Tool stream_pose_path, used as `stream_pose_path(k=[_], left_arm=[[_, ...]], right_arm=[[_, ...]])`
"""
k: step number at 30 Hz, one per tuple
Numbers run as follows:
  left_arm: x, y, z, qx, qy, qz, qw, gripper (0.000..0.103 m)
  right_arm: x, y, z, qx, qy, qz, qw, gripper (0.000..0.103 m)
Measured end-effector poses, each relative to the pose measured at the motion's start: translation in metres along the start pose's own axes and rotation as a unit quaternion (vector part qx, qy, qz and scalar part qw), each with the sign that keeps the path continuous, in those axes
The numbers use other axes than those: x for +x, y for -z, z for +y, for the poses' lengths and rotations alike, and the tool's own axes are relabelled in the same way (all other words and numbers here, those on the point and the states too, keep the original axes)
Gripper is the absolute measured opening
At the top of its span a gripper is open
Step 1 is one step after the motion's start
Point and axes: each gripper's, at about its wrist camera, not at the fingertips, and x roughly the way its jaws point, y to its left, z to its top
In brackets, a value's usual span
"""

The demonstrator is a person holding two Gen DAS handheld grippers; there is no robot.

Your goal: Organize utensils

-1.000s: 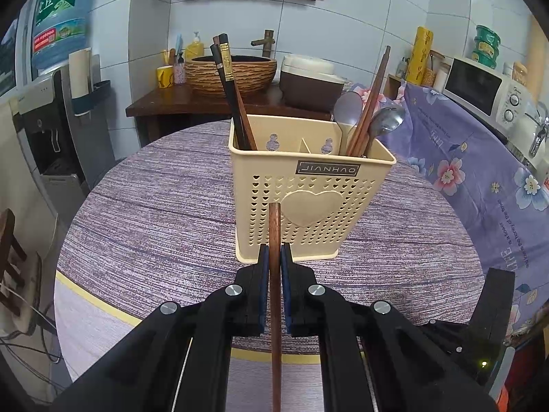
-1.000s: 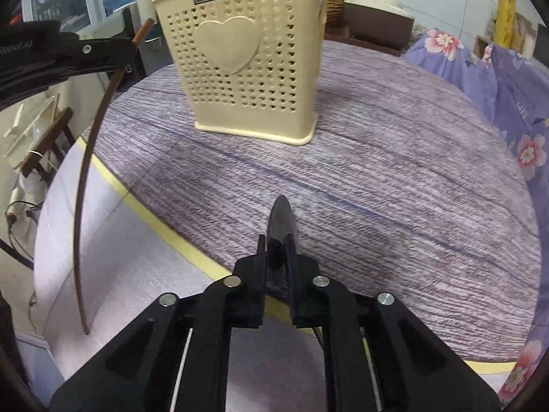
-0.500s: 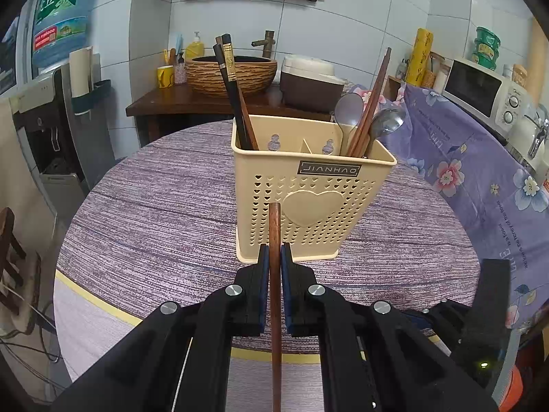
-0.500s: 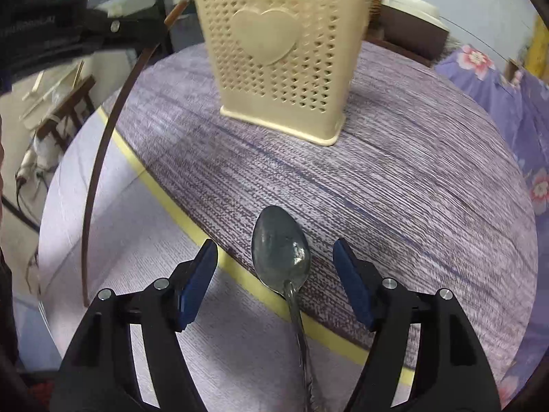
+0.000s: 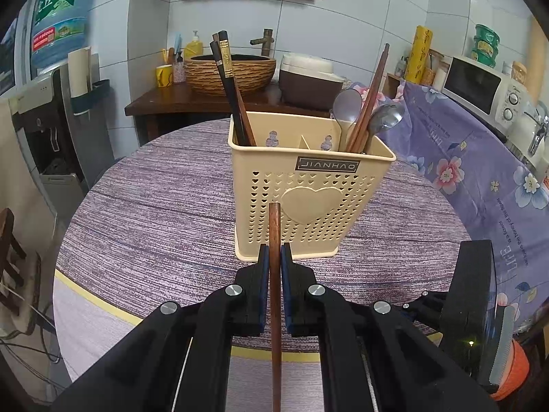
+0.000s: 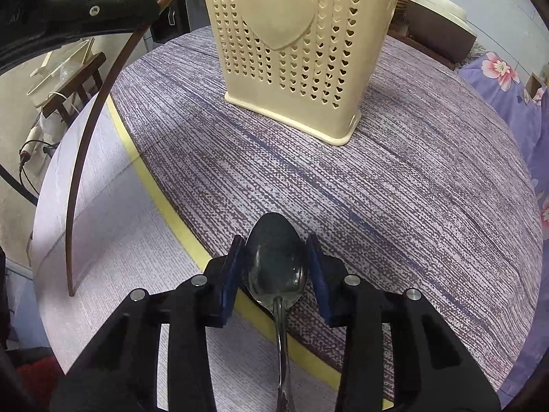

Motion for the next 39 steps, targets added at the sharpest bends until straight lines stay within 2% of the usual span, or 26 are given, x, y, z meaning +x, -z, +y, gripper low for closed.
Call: stream_pose_path(k=[3,6,11,14,16,26,32,35,36,39], left_arm=[[0.000,0.000,-0.001,0.001,-0.001,0.000,1.0000,0.008],[-0.001,0.000,0.000,0.000,0.000,-0.002,1.0000,0.008],[-0.010,-0.002,0.002,-0.002,0.004,-0.012,0.9999,0.008],[-0.019,-0.005,0.002,0.000,0.007,-0.022,0.9997,0.008],[-0.027,-0.007,0.002,0.000,0.010,-0.032,0.9995,0.008],[-0.053,-0.016,0.001,0.001,0.032,-0.062,0.9975,0.008],[-0.085,-0.047,0.000,-0.002,0.063,-0.105,0.9925,0.008],[-0.112,-0.077,-0.004,-0.005,0.076,-0.151,0.9856,0.008],[-0.124,-0.090,-0.006,-0.006,0.073,-0.178,0.9813,0.008],[-0.139,-0.118,-0.012,-0.008,0.056,-0.225,0.9728,0.008]], right_arm=[[0.000,-0.001,-0.001,0.008,-0.001,-0.003,1.000,0.038],[-0.011,0.000,-0.003,0.025,-0.005,-0.028,0.999,0.038],[-0.057,0.002,-0.011,0.069,-0.030,-0.108,0.991,0.038],[-0.091,0.003,-0.016,0.095,-0.043,-0.159,0.982,0.038],[-0.105,0.002,-0.019,0.102,-0.044,-0.177,0.978,0.038],[-0.130,-0.007,-0.023,0.110,-0.051,-0.212,0.970,0.038],[-0.161,-0.031,-0.024,0.111,-0.048,-0.289,0.950,0.038],[-0.185,-0.057,-0.027,0.114,-0.037,-0.344,0.931,0.038],[-0.192,-0.066,-0.028,0.115,-0.031,-0.361,0.925,0.038],[-0.208,-0.094,-0.031,0.121,-0.013,-0.407,0.905,0.038]])
